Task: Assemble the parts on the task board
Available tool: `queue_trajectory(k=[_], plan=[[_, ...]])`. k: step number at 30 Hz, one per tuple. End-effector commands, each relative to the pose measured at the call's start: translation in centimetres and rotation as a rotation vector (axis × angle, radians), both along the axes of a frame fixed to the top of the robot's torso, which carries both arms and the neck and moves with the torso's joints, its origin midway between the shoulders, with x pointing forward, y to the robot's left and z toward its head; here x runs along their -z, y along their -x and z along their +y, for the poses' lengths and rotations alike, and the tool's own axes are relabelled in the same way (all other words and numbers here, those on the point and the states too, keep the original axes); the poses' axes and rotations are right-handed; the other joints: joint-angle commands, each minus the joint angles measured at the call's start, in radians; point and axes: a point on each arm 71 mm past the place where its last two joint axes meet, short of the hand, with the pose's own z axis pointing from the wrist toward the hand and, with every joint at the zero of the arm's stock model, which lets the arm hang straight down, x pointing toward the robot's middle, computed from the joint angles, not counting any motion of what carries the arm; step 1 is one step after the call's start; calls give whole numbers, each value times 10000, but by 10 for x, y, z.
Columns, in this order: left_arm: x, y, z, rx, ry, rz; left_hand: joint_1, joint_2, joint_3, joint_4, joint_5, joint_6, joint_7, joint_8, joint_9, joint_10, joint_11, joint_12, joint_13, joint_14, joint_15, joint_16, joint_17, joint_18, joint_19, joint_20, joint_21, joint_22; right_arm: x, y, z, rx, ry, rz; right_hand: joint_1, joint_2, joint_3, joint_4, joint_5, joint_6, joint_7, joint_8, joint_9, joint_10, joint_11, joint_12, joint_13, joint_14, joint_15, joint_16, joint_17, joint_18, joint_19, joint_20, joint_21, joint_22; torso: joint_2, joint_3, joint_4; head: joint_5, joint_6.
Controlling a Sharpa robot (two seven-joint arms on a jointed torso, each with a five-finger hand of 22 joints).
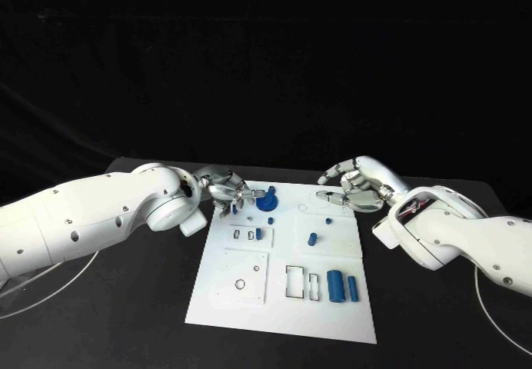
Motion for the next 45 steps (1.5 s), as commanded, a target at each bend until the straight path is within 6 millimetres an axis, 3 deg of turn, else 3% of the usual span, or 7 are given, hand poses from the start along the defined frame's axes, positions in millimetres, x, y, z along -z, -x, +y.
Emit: queue_trajectory(k=[1, 3, 9, 16, 22, 37, 45], plan=[[9, 1, 0, 732, -2977, 630, -76, 34, -123, 8, -27, 82, -120, 245, 134, 164, -70, 358, 345, 95, -66, 45, 57, -143, 107, -68, 163, 238, 0, -2, -4, -2, -305, 319, -29, -94, 11, 76, 40, 64, -4, 47, 16, 9, -76, 24, 7, 729, -30, -10, 1307, 151, 556, 9, 16, 2063, -67, 61, -2, 38, -75], [9, 0, -4, 896, -3553, 600, -10, 77, -135, 3, -15, 171, -175, 395, 220, 277, -113, 530, 520, 116, -106, 35, 51, -159, 160, -90, 232, 342, 1, -3, -8, 111, -283, 333, -52, -96, 7, 100, 58, 65, -8, 60, 19, 14, -82, 27, 6, 729, -36, -10, 1309, 153, 553, 3, 9, 2059, -79, 67, -6, 44, -97], [8, -5, -14, 1164, -4682, 367, -210, 246, -550, 10, -31, 255, -405, 991, 666, 1238, -332, 1867, 2069, 597, -310, 582, 958, -403, 967, -272, 1066, 1732, 1, -5, -13, 315, -206, 372, -103, -105, -7, 151, 77, 65, -16, 81, 22, 20, -89, 28, 2, 728, -44, -13, 1303, 148, 564, -6, 22, 2070, -88, 59, 22, 64, -138], [8, -9, -26, 1511, -5378, 293, -272, 448, -857, 12, -25, 226, -492, 1218, 900, 1889, -418, 2804, 3283, 916, -392, 1132, 1885, -574, 1530, -369, 1642, 2704, 2, -6, -17, 515, -110, 357, -142, -143, -11, 230, 270, 37, -34, 124, 25, 38, -108, 37, -4, 728, -64, -18, 1296, 146, 572, -28, 26, 2077, -63, 41, 15, 67, -162], [12, -11, -36, 1679, -5553, 363, -328, 544, -994, 15, -15, 216, -510, 1268, 967, 2033, -435, 3048, 3614, 1012, -408, 1332, 2233, -631, 1714, -391, 1825, 3025, 2, -7, -18, 614, -74, 353, -149, -167, -8, 263, 385, 16, -38, 141, 25, 36, -114, 29, -17, 724, -70, -28, 1273, 149, 565, -37, 12, 2069, -38, 46, 1, 87, -192], [19, -14, -49, 1966, -5641, 686, -174, 599, -1046, 1, 43, 136, -502, 1254, 1001, 1929, -430, 3008, 3563, 1035, -406, 1397, 2344, -656, 1775, -395, 1913, 3163, 3, -9, -19, 721, 58, 427, -115, -207, 14, 282, 562, -21, -38, 162, 21, 32, -118, 22, -32, 723, -75, -33, 1268, 151, 564, -46, 5, 2066, -25, 41, -24, 74, -254], [21, -13, -53, 2138, -5603, 845, -74, 664, -1036, 1, 69, 114, -494, 1246, 1015, 1918, -422, 3031, 3608, 1045, -396, 1430, 2402, -664, 1786, -390, 1945, 3213, 4, -10, -18, 739, 97, 466, -104, -218, 15, 277, 572, -25, -38, 165, 21, 35, -119, 26, -29, 721, -76, -37, 1257, 153, 558, -47, -4, 2060, -39, 40, 4, 54, -301]])
